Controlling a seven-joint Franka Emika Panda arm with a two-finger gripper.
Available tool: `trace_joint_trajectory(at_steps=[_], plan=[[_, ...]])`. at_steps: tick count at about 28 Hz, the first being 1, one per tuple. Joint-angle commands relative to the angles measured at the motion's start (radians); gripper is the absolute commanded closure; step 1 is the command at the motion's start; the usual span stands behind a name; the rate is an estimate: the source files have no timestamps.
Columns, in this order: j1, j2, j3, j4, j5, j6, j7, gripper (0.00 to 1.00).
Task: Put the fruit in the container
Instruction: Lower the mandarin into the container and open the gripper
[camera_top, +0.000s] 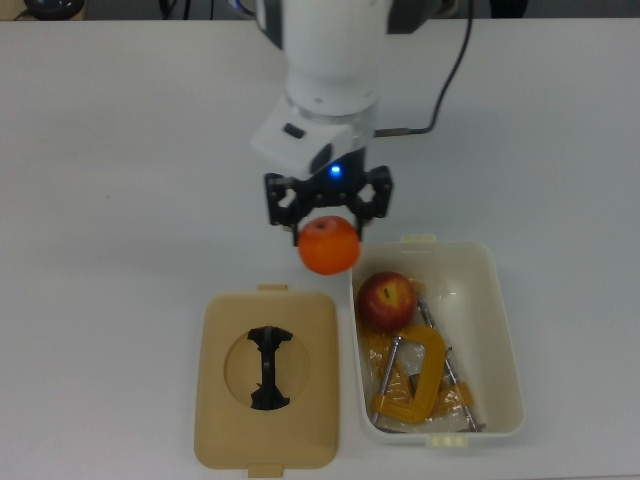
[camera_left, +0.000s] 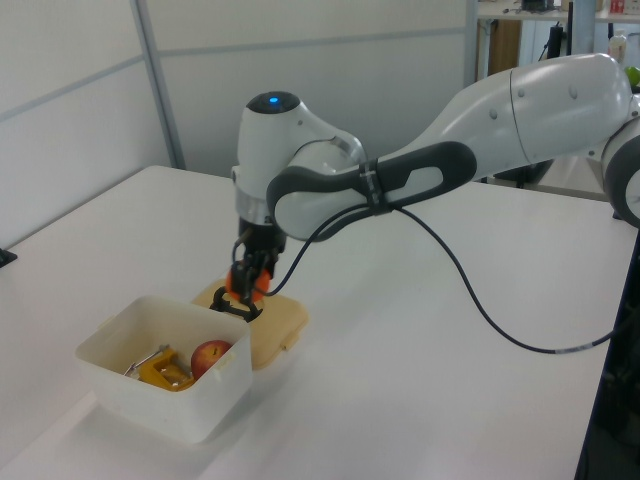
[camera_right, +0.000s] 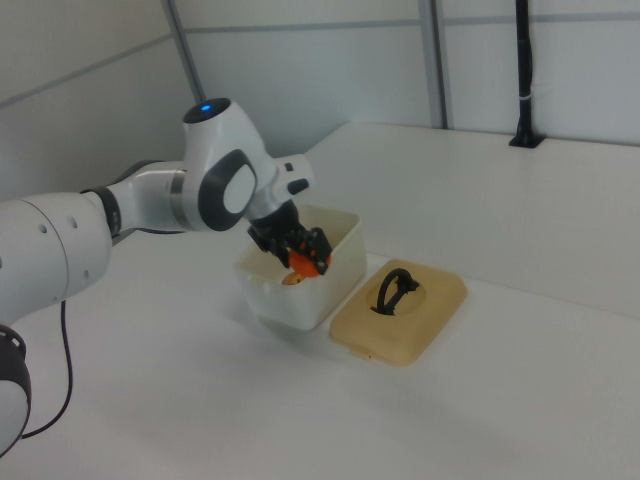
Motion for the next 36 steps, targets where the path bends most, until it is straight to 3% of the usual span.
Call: trace_joint_trajectory(at_steps=[1,2,3,4,5,6,14,19,27,36], plan=[[0.058,0.006,-0.008,0.000,0.004,0.111,0.086,0.94],[0.059,0.006,-0.006,0.000,0.004,0.121,0.091,0.87],[0.061,0.006,-0.008,0.000,0.004,0.128,0.094,0.73],[0.061,0.006,-0.006,0.002,0.004,0.129,0.096,0.28],[0.062,0.006,-0.008,0.002,0.004,0.129,0.096,0.08],[0.065,0.006,-0.008,0.002,0.001,0.129,0.096,0.00],[0.067,-0.015,-0.008,0.000,-0.014,0.092,0.096,0.00],[0.062,-0.084,-0.017,0.002,-0.014,-0.176,0.062,0.00],[0.012,-0.156,-0.022,0.002,-0.014,-0.538,-0.148,0.00],[-0.047,-0.164,-0.022,-0.004,0.000,-0.589,-0.193,0.00]])
